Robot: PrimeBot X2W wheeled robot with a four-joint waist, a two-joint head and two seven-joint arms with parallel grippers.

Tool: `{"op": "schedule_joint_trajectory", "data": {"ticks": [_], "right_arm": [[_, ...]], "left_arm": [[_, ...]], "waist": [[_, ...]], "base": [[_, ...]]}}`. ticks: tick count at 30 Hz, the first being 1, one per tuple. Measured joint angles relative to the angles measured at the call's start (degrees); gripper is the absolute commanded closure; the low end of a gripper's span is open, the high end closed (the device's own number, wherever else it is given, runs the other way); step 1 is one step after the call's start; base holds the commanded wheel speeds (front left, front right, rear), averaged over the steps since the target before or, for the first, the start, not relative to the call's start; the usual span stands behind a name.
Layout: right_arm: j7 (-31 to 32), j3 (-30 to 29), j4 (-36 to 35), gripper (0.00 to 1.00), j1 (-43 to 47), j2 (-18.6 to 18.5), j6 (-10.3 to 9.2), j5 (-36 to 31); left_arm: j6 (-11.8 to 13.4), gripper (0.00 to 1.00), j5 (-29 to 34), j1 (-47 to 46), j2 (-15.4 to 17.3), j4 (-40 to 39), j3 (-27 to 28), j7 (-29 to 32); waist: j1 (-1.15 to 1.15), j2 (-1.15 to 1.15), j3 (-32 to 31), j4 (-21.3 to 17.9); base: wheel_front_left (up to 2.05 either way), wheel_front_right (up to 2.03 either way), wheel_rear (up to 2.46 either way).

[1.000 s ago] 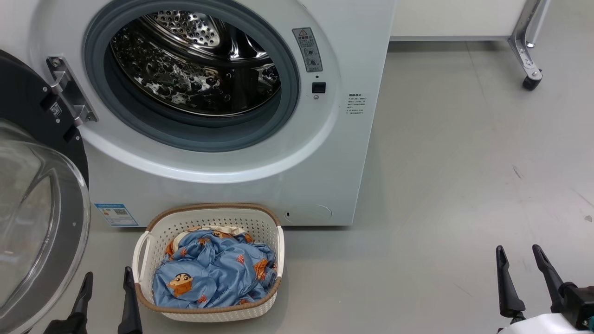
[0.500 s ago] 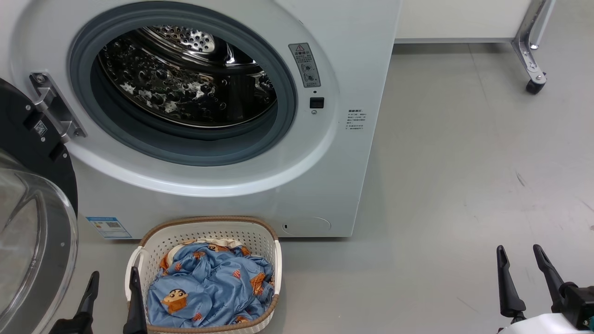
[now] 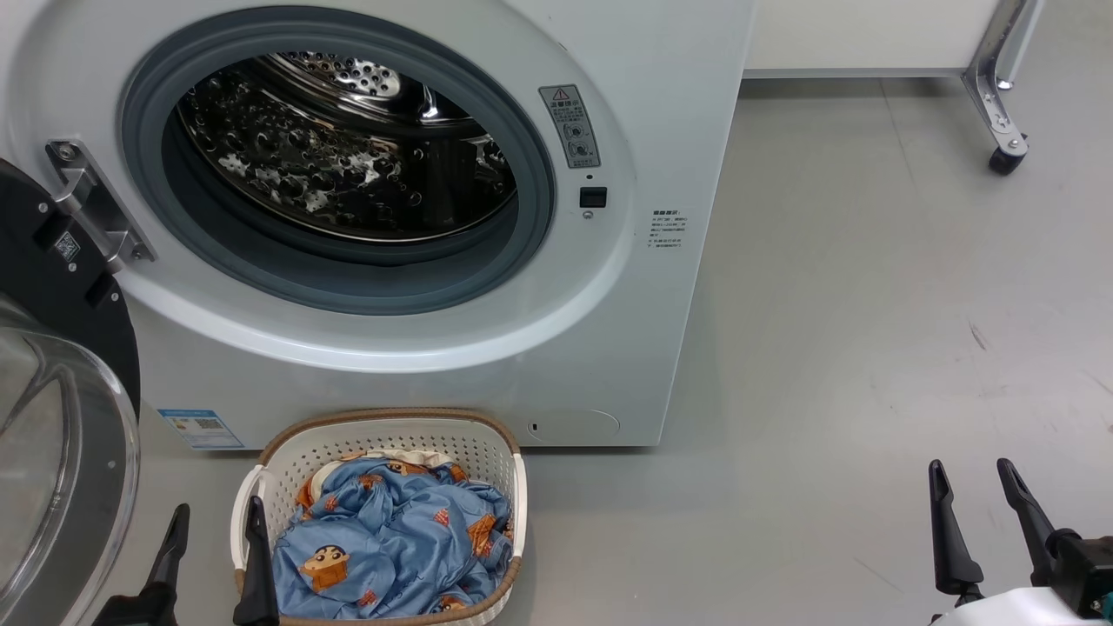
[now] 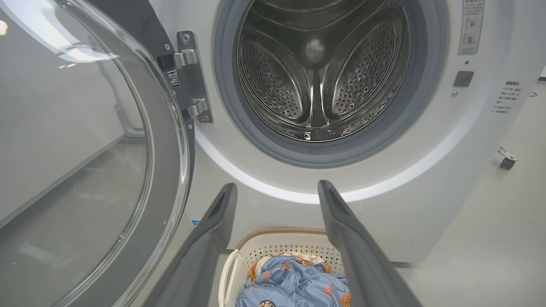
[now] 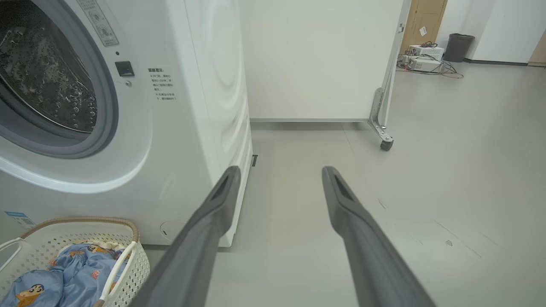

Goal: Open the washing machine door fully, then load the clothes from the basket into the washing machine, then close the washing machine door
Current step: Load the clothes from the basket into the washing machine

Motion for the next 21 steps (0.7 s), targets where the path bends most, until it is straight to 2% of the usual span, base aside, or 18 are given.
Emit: {"op": "schedule_joint_trajectory", "data": {"ticks": [21], "right_arm": [[0.00, 0.89, -0.03, 0.00, -0.54, 0.76, 0.00, 0.00]], "left_arm": [[-0.31, 0.00, 0.01, -0.03, 0.02, -1.09, 0.45, 0.00]], "waist": [[0.00, 0.00, 1.84, -2.02]], "base": [[0.00, 0.00, 0.00]]}}
